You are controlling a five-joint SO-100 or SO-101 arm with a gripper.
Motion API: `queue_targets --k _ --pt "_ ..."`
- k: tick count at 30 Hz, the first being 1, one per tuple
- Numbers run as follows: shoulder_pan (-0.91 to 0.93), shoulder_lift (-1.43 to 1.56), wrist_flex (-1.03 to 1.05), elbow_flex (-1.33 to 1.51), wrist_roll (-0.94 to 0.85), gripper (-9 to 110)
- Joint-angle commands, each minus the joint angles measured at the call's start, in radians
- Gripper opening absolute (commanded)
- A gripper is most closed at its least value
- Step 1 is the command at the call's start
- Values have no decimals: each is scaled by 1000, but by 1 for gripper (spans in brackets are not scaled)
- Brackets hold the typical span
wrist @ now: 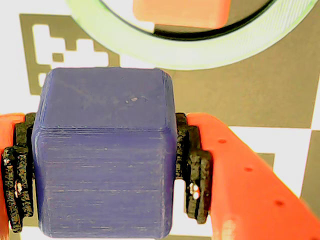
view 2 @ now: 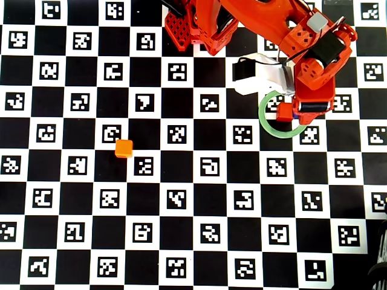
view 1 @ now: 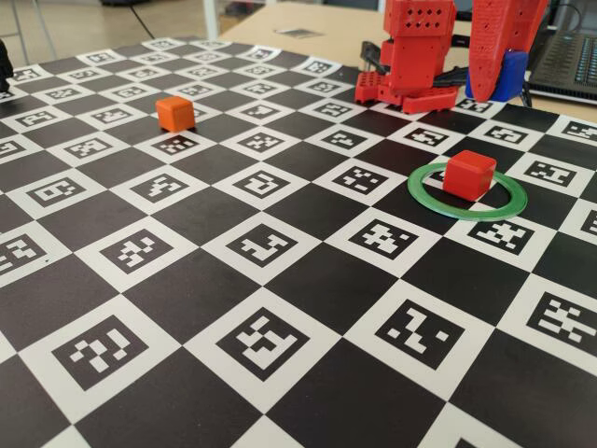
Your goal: Grab the red cube then put it in the green circle then put the blue cube on top and finally the orange cube on top
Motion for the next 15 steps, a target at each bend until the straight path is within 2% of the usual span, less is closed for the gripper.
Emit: queue_targets --k 1,15 --pt "-3 18 -29 17 -8 -4" --pt "-43 34 -140 186 -12 -4"
